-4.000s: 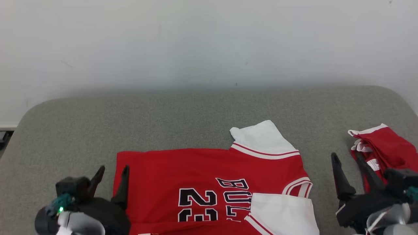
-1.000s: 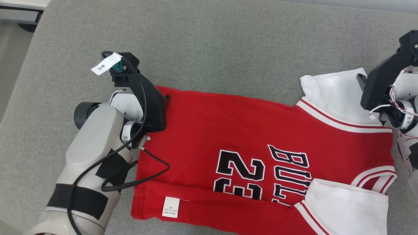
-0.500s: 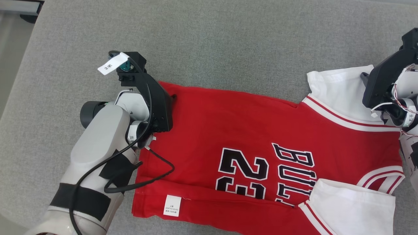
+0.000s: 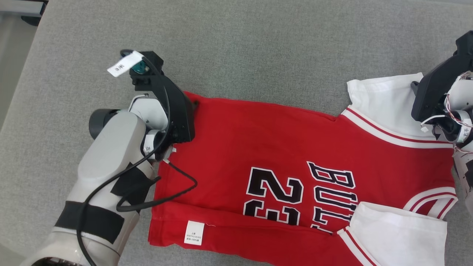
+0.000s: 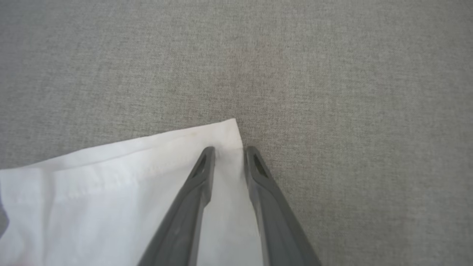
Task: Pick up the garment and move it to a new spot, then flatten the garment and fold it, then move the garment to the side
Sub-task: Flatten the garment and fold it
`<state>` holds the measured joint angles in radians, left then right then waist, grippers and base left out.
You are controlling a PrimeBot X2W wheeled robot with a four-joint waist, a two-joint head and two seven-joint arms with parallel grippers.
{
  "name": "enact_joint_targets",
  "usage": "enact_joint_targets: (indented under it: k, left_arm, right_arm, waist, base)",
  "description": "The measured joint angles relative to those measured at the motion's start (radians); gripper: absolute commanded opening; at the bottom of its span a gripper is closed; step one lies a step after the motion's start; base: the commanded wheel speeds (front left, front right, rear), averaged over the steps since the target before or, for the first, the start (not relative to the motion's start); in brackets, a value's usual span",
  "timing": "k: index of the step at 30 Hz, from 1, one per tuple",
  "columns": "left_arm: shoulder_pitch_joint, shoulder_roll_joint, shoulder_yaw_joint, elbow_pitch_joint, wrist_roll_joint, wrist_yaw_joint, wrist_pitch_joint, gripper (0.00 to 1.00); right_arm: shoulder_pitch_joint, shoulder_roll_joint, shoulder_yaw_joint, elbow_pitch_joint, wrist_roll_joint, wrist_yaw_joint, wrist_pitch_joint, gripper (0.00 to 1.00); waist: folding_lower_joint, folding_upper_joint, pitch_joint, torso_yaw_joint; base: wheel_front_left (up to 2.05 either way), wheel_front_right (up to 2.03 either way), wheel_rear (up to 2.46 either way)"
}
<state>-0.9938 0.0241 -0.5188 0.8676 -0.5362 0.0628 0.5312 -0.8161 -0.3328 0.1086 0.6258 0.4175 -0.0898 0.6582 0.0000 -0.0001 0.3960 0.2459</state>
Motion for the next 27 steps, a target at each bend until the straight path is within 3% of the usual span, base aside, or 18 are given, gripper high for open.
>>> enact_joint_targets:
  k: [4, 10, 12, 14, 15, 16, 17, 18, 19, 27]
  left_arm:
    - [-0.017, 0.0, 0.003, 0.012, 0.005, 0.009, -0.014, 1.0]
    - [-0.021, 0.0, 0.002, 0.03, 0.009, 0.009, -0.018, 1.0]
    - [-0.021, 0.0, 0.002, 0.035, 0.009, 0.009, -0.022, 0.81]
    - [-0.022, 0.0, 0.001, 0.04, 0.009, 0.011, -0.027, 0.49]
    - [-0.023, 0.0, 0.001, 0.042, 0.009, 0.011, -0.031, 0.49]
    - [-0.025, 0.0, 0.001, 0.043, 0.009, 0.011, -0.031, 0.44]
    - [-0.027, 0.0, 0.0, 0.045, 0.009, 0.011, -0.032, 0.33]
    - [-0.029, 0.0, -0.001, 0.046, 0.009, 0.011, -0.032, 0.13]
    - [-0.031, 0.0, -0.002, 0.048, 0.009, 0.01, -0.032, 0.02]
    - [-0.036, -0.001, -0.004, 0.053, 0.009, 0.007, -0.064, 0.0]
  right_arm:
    - [-0.004, 0.005, 0.001, 0.002, -0.007, -0.007, -0.009, 0.46]
    - [-0.009, 0.005, 0.003, 0.003, -0.015, -0.008, -0.017, 0.4]
    - [-0.012, 0.005, 0.004, 0.004, -0.015, -0.008, -0.022, 0.35]
    - [-0.013, 0.005, 0.004, 0.006, -0.018, -0.008, -0.025, 0.28]
    - [-0.013, 0.005, 0.005, 0.007, -0.019, -0.008, -0.025, 0.28]
    - [-0.014, 0.005, 0.005, 0.009, -0.02, -0.008, -0.025, 0.22]
    - [-0.014, 0.005, 0.005, 0.01, -0.021, -0.009, -0.026, 0.12]
    - [-0.014, 0.005, 0.006, 0.012, -0.022, -0.009, -0.026, 0.0]
    - [-0.014, 0.005, 0.006, 0.012, -0.024, -0.012, -0.026, 0.0]
    - [-0.015, 0.005, 0.004, 0.015, -0.024, -0.015, -0.043, 0.0]
  waist:
    - [0.0, 0.0, 0.003, -0.002]
    - [0.0, 0.0, 0.009, -0.003]
    - [0.0, 0.0, 0.011, -0.003]
    - [0.0, 0.0, 0.013, -0.003]
    - [0.0, 0.0, 0.014, -0.003]
    - [0.0, 0.0, 0.014, -0.002]
    - [0.0, 0.0, 0.015, -0.002]
    - [0.0, 0.0, 0.016, -0.002]
    - [0.0, 0.0, 0.017, -0.002]
    - [0.0, 0.0001, 0.019, -0.002]
  base:
    - [0.0, 0.0, 0.0]
    - [0.0, 0.0, 0.0]
    - [0.0, 0.0, 0.0]
    - [0.0, 0.0, 0.0]
    - [0.0, 0.0, 0.0]
    - [0.0, 0.0, 0.0]
    - [0.0, 0.0, 0.0]
    - [0.0, 0.0, 0.0]
    - [0.0, 0.0, 0.0]
    - [0.0, 0.0, 0.0]
